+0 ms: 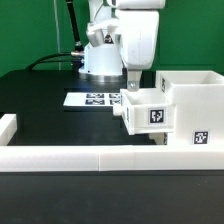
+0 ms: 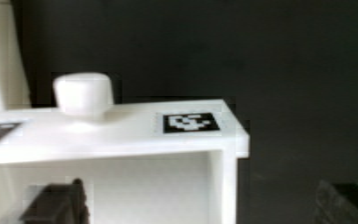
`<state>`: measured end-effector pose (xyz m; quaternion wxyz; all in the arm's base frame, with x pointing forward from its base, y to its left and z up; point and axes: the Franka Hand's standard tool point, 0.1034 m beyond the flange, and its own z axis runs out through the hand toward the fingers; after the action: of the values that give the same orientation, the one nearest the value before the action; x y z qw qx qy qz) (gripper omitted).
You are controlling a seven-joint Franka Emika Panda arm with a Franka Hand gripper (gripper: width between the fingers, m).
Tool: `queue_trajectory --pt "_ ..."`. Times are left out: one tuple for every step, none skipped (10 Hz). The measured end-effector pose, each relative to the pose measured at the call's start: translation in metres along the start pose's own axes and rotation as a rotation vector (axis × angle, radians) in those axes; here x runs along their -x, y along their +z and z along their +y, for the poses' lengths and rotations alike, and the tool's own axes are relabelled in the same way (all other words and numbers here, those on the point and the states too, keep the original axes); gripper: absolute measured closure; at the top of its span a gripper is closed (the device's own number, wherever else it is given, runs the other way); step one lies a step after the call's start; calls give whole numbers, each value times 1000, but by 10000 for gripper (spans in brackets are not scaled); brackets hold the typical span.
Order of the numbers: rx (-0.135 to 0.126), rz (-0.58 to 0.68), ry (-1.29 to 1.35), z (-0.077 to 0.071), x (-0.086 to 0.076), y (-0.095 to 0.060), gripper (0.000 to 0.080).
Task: Assemble drawer
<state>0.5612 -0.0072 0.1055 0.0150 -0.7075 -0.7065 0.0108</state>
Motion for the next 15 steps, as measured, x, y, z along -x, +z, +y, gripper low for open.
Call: queue_trajectory --pt "-5 -5 -21 6 10 -8 153" --pt "-4 -7 -58 8 27 -7 150" --pt "-12 -5 -84 7 46 0 150" --pt "-14 -6 -48 7 47 1 150" --pt "-14 -3 -57 7 44 1 150" --pt "-17 9 -59 6 49 3 150" --pt "-26 32 -97 5 55 12 150" --pt "-28 86 -111 14 61 17 150" --pt "-25 155 -112 23 66 21 150" --pt "-26 199 -106 23 66 30 150" --pt "-42 234 -105 21 67 37 150" --pt "-59 290 -93 21 70 39 150" --pt "-67 327 -70 24 72 42 150" --pt "-75 339 -71 25 69 46 150" --pt "-72 341 -74 27 61 47 150"
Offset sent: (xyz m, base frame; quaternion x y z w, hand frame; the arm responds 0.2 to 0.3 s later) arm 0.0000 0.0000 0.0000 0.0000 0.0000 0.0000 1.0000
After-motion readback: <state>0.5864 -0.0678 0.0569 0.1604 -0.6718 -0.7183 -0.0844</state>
